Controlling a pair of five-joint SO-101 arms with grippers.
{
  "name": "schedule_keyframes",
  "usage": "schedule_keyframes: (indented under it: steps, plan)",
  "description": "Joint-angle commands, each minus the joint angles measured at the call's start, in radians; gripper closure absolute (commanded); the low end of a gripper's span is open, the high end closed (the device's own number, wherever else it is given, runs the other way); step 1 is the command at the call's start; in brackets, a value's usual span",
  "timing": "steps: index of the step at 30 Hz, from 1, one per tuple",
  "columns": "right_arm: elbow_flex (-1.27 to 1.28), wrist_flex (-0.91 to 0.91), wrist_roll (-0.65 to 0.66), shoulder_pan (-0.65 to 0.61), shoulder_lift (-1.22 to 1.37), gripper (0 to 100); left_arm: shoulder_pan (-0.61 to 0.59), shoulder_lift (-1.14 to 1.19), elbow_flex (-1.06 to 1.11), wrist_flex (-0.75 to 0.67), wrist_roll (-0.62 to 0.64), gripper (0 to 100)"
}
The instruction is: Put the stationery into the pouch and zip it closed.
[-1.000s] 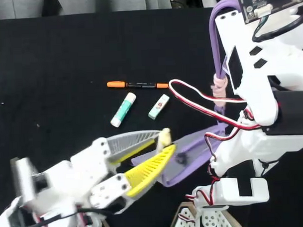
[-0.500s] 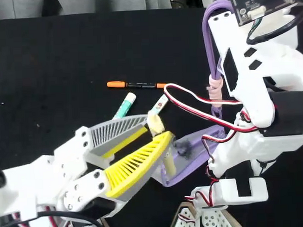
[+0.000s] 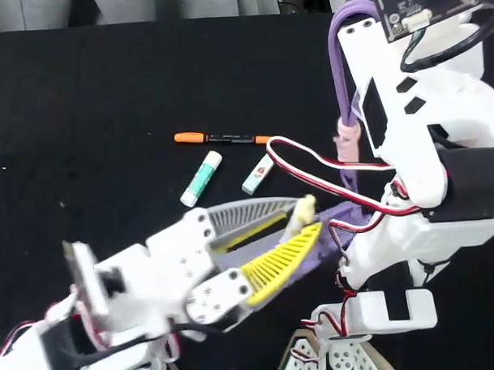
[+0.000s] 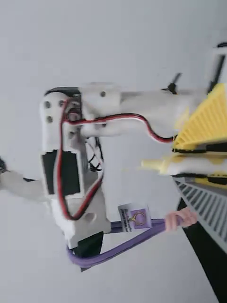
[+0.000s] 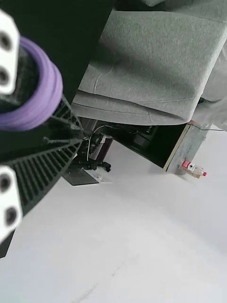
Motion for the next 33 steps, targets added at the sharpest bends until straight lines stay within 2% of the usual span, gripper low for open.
schedule_keyframes:
  steps: [1, 3, 6, 10, 13, 22, 25, 28, 33]
  plan:
    - [0.004, -0.021, 0.011, 0.017, 0.001, 98.7, -0.001, 0.012, 0.113, 0.003, -0.110, 97]
    - [0.004, -0.020, 0.011, 0.017, 0.001, 98.7, -0.018, 0.012, 0.160, 0.003, -0.164, 97]
    - [0.004, -0.020, 0.028, 0.017, 0.002, 98.7, -0.108, 0.012, 0.226, 0.003, -0.204, 95]
    - [0.004, -0.018, 0.034, 0.017, 0.004, 98.7, -0.254, 0.012, 0.280, 0.012, -0.152, 83]
    - [0.005, -0.018, 0.035, 0.015, 0.004, 98.7, -0.294, 0.012, 0.277, 0.012, -0.103, 79]
    - [0.005, -0.018, 0.035, 0.017, 0.004, 98.7, -0.302, 0.012, 0.025, 0.011, 0.072, 79]
    - [0.005, -0.018, 0.035, 0.017, 0.004, 98.7, -0.302, 0.012, -0.045, 0.012, 0.077, 80]
    - [0.005, -0.018, 0.037, 0.017, 0.004, 98.7, -0.311, 0.012, -0.024, 0.026, 0.077, 83]
    - [0.004, -0.025, 0.035, 0.051, 0.002, 98.7, -0.481, 0.011, -0.042, 0.029, 0.123, 83]
